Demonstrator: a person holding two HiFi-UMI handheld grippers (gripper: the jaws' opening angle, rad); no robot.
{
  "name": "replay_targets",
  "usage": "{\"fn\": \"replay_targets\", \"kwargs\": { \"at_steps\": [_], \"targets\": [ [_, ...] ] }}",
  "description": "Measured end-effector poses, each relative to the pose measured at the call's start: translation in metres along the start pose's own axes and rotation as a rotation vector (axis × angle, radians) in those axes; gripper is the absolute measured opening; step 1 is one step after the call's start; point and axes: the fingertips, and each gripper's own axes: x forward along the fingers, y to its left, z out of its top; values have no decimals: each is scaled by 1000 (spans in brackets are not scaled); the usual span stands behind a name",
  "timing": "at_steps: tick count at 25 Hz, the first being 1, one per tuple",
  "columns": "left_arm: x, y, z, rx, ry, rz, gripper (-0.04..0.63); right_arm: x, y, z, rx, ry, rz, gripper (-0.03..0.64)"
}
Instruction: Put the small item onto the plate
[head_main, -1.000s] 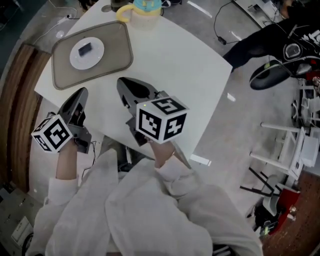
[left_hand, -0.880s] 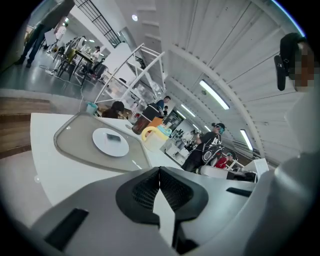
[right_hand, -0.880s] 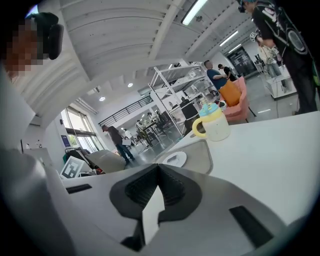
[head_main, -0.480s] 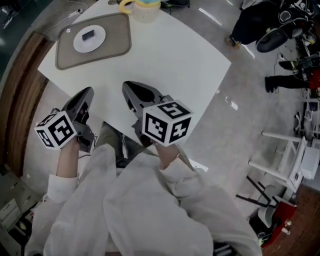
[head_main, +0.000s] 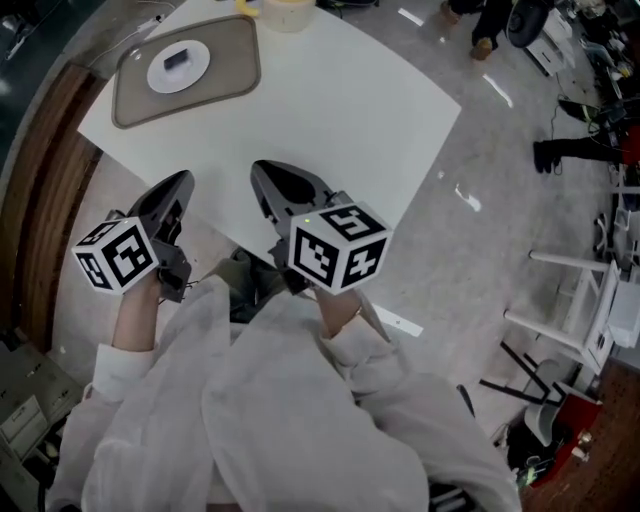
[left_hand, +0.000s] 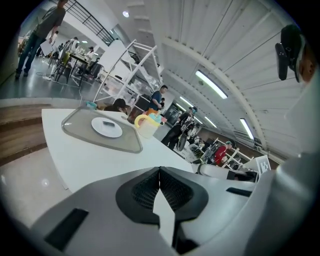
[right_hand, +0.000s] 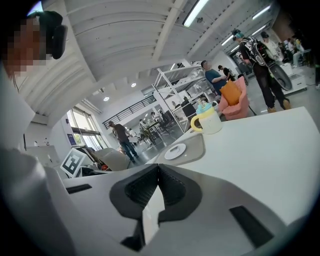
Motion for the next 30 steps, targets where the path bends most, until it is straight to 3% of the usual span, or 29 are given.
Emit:
{"fn": "replay_targets", "kwargs": {
  "at_steps": [7, 13, 18, 30],
  "targets": [
    [4, -13, -6, 27, 45, -65, 11, -13, 2, -5, -16, -23, -59, 15],
    [7, -41, -10, 135, 76, -144, 11, -19, 17, -3, -52, -75, -65, 15],
    [7, -51, -15, 170, 103, -200, 11, -10, 25, -8, -71, -59, -56, 15],
    [-1, -44, -8, 129, 85, -238, 11, 7, 37, -6, -140, -11, -69, 15]
  ]
}}
